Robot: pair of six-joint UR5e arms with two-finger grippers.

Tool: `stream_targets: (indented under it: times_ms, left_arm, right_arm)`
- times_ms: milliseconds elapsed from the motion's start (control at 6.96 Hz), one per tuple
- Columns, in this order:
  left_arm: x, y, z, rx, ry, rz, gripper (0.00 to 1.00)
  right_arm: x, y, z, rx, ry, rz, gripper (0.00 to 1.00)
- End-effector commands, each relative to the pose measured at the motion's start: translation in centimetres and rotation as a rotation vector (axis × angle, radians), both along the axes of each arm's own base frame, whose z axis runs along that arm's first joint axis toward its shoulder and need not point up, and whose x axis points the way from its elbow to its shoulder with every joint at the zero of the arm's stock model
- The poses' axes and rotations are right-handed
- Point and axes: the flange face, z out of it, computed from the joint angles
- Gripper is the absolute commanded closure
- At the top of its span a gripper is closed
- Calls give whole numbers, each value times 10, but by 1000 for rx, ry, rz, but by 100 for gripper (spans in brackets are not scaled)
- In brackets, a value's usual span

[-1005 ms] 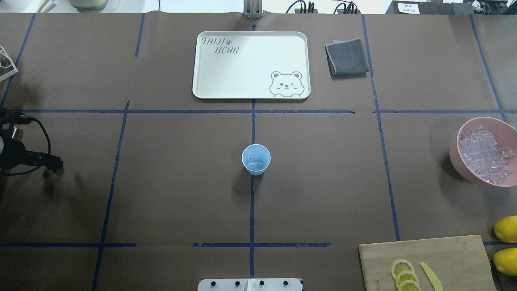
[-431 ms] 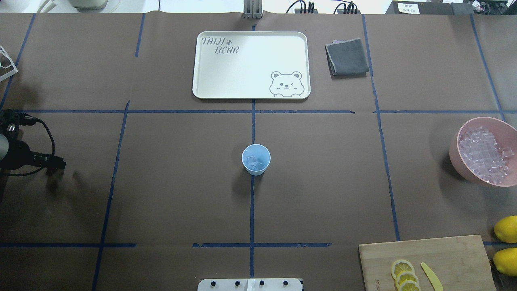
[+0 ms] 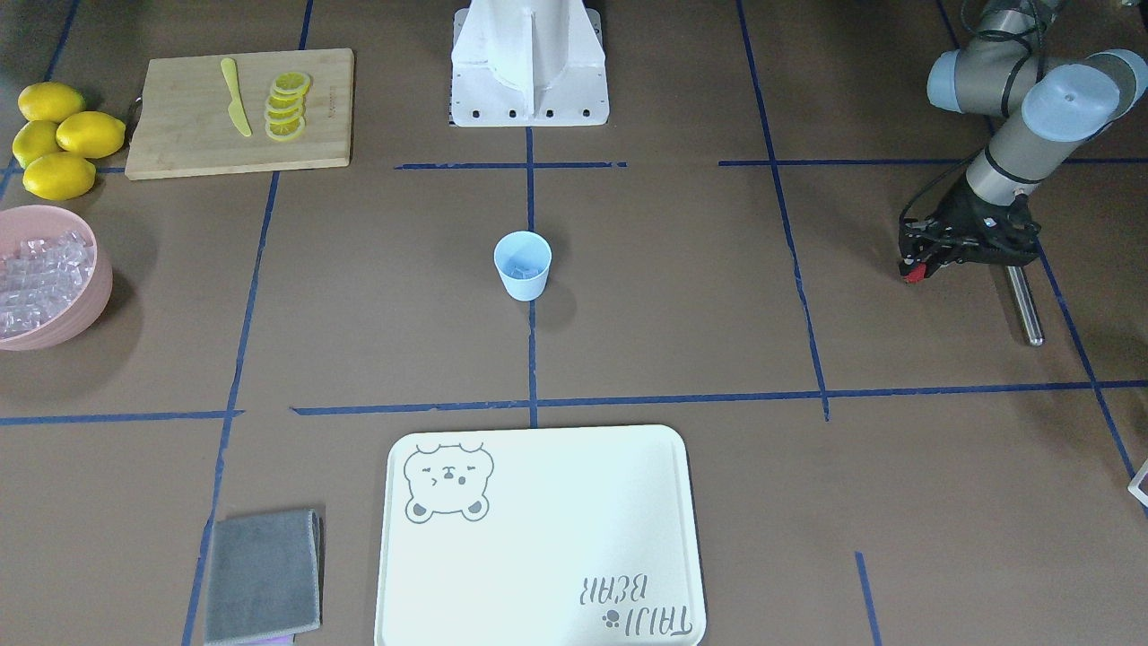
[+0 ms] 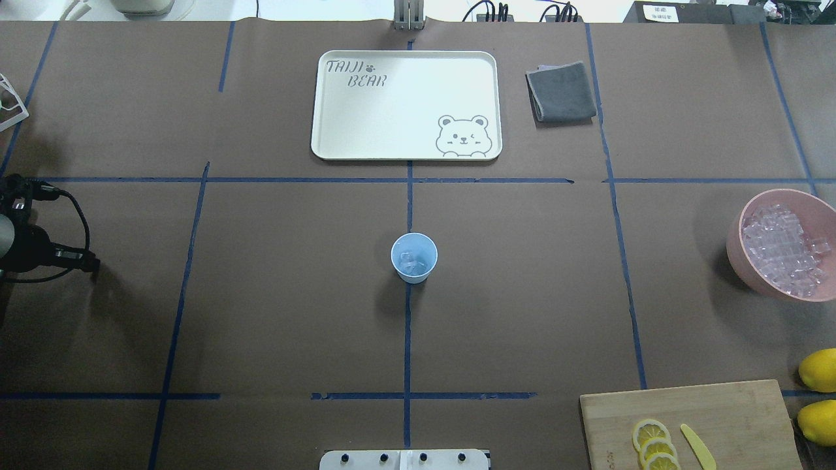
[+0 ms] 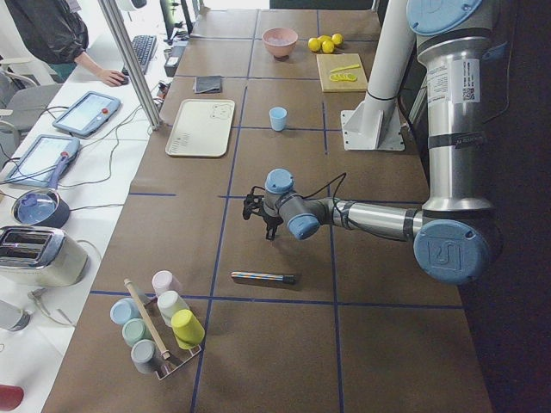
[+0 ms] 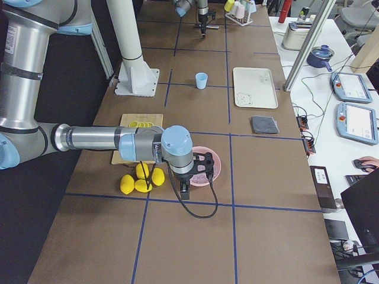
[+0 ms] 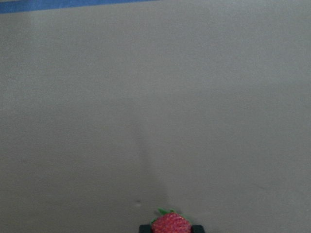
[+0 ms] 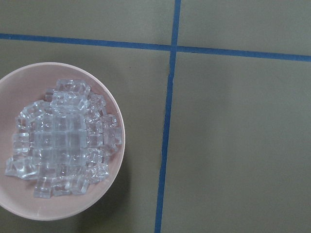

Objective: Mash ice and strawberries in cup
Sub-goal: 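Close the left gripper on the red strawberry and lift it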

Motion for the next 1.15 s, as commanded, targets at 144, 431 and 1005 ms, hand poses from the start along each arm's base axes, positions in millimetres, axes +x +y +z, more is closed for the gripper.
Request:
stream_targets:
  times_ms: [144, 431, 1005]
  left_arm:
    - [29, -39, -111, -13, 0, -16, 98]
    - [59, -66, -237, -99, 2, -73, 98]
    - [230, -22, -448, -274, 21, -177, 98]
  right_arm:
    - [0, 0, -1, 0, 0, 1, 0]
    - [0, 1, 0, -1, 0, 1, 0]
    - [0, 1, 1, -4, 0, 2, 0]
